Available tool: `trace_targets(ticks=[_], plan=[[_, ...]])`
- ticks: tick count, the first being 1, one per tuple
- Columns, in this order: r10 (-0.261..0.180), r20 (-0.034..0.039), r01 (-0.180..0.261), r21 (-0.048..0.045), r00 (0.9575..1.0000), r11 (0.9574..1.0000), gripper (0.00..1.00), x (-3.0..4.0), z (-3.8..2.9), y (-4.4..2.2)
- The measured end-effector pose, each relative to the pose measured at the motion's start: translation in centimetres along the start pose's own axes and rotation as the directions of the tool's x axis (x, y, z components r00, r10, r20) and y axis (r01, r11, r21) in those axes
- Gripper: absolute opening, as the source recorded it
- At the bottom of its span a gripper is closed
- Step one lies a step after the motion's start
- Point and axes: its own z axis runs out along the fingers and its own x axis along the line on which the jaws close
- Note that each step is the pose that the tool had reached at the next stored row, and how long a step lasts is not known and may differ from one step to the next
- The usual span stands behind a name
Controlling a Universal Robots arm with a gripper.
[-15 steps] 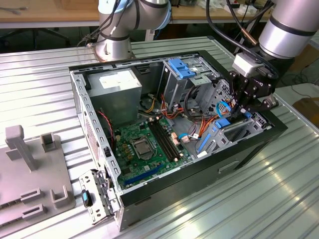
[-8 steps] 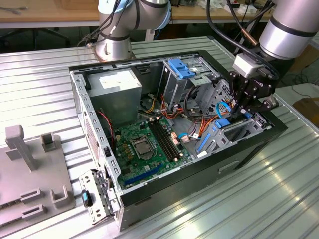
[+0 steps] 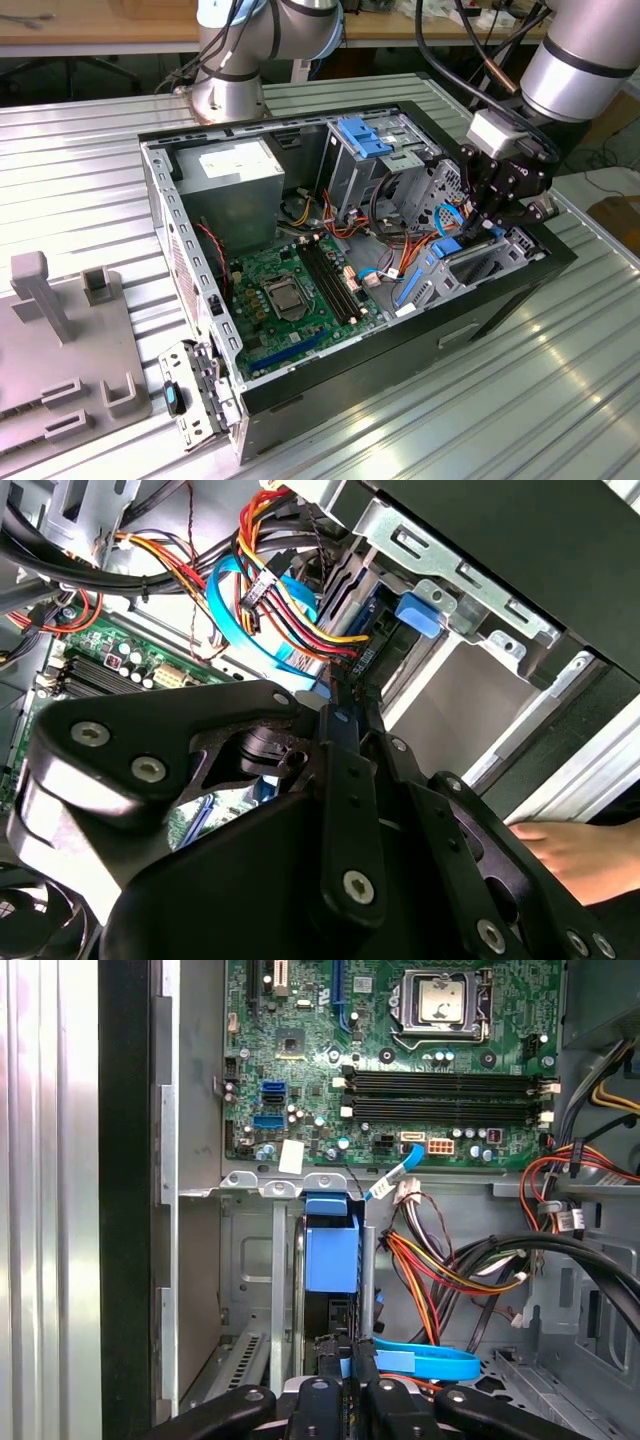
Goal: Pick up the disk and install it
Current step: 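Insert the second disk wire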
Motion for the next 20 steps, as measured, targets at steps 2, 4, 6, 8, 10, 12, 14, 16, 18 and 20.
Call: trace_targets(ticks=[2, 4, 6, 8, 10, 12, 14, 16, 18, 20], plan=[[0.000, 0.0003, 0.000, 0.0001, 1.0000, 1.0000, 0.16, 0.00, 0.02, 0.02], [0.000, -0.0002, 0.000, 0.0024, 1.0000, 1.0000, 0.16, 0.01, 0.02, 0.02], [0.000, 0.0000, 0.000, 0.0040, 1.0000, 1.0000, 0.17, 0.00, 0.03, 0.01], [0.000, 0.0004, -0.001, 0.0049, 1.0000, 1.0000, 0.24, 0.00, -0.17, 0.00], [0.001, -0.0001, -0.001, 0.0071, 1.0000, 1.0000, 0.24, 0.02, -0.83, -0.04], [0.001, -0.0005, -0.001, 0.0086, 1.0000, 1.0000, 0.24, 0.03, -1.23, -0.06], [0.001, -0.0007, -0.001, 0.0105, 1.0000, 0.9999, 0.24, 0.04, -1.63, -0.08], [0.001, -0.0003, -0.001, 0.0124, 1.0000, 0.9999, 0.24, 0.04, -1.85, -0.10], [0.001, 0.0003, -0.001, 0.0125, 1.0000, 0.9999, 0.15, 0.04, -1.86, -0.10], [0.001, 0.0008, -0.001, 0.0125, 1.0000, 0.9999, 0.11, 0.04, -1.86, -0.09]])
